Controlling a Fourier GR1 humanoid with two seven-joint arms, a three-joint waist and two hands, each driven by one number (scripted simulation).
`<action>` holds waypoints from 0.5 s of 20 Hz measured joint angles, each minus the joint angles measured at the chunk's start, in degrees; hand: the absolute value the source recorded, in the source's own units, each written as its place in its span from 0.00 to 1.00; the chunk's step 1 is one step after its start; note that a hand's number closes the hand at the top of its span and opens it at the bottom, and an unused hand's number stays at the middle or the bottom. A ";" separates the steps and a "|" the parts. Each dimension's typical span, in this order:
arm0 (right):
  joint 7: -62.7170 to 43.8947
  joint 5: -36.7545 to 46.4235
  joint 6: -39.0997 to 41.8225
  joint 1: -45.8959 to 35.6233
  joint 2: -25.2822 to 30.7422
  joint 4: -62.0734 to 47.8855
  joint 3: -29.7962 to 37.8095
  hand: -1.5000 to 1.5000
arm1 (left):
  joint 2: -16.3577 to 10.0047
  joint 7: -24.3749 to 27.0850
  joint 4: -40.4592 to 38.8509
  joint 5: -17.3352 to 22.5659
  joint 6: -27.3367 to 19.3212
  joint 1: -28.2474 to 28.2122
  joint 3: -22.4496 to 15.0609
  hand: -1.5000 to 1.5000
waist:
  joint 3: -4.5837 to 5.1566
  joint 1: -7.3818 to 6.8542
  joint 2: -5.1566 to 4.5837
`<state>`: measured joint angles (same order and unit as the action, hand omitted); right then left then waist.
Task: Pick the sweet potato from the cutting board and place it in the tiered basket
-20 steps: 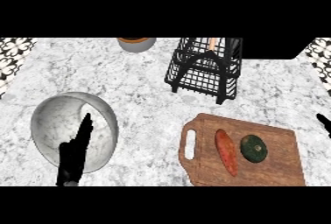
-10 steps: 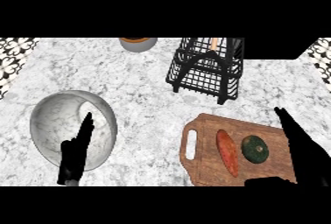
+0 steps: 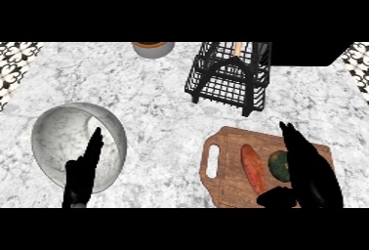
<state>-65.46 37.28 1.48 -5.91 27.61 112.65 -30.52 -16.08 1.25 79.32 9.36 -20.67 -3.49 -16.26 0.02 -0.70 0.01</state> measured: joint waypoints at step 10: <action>0.52 2.99 3.78 -2.58 -9.29 -8.14 -0.28 0.00 | 1.33 -0.35 -0.45 -1.42 0.12 0.32 1.04 0.50 | -0.09 0.42 0.07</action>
<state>-64.94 40.26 5.25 -8.48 18.32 104.51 -30.81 -14.75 0.90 78.88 7.94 -20.55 -3.17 -15.22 -0.07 -0.29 0.08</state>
